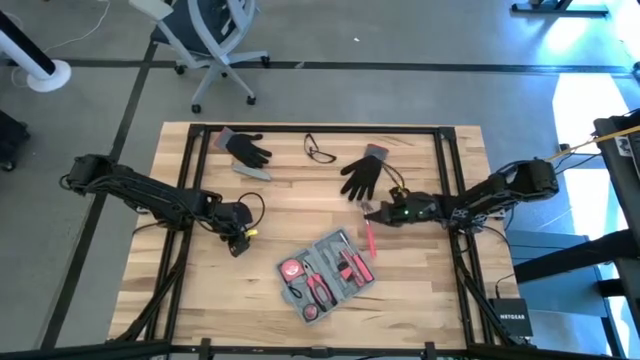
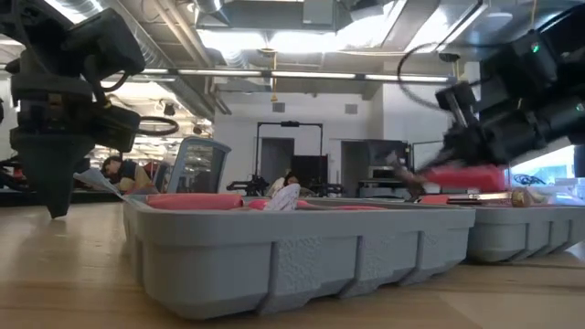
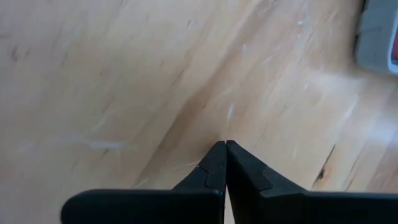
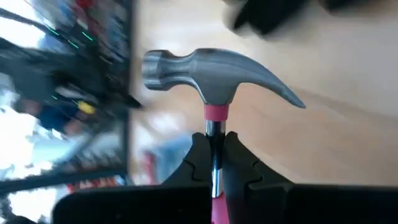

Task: Prefit tool cases

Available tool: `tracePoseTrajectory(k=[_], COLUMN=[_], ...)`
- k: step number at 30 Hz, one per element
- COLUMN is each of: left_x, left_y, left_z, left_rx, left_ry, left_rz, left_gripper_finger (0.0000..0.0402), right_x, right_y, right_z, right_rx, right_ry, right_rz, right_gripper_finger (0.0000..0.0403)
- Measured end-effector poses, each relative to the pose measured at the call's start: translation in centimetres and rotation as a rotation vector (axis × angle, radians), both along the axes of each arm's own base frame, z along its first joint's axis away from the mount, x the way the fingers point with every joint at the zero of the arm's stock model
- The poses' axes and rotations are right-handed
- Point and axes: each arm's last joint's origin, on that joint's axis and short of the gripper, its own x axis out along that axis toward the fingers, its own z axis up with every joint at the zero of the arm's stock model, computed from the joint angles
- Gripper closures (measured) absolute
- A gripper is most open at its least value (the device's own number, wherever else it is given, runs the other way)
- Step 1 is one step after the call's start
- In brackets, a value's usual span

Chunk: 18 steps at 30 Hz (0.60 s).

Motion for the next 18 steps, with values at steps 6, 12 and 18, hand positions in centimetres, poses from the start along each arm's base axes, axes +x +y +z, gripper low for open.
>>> tracePoseTrajectory(k=[6, 12, 18], left_x=[0.0, 0.0, 0.0], left_y=[0.0, 0.0, 0.0], left_z=[0.0, 0.0, 0.0], left_rx=[-0.01, -0.01, -0.008], left_ry=[0.002, 0.001, -0.004], left_rz=[0.012, 0.01, -0.008], left_gripper_finger=[0.0402, 0.0402, 0.0402], right_x=[-0.3, 0.7, 2.8], right_y=[0.0, 0.0, 0.1], right_z=[-0.5, -0.2, 0.7], right_rx=[0.039, 0.007, -0.076], right_ry=[0.072, 0.118, 0.345], right_rz=[0.109, 0.169, 0.292], right_gripper_finger=[0.0399, 0.0389, 0.036])
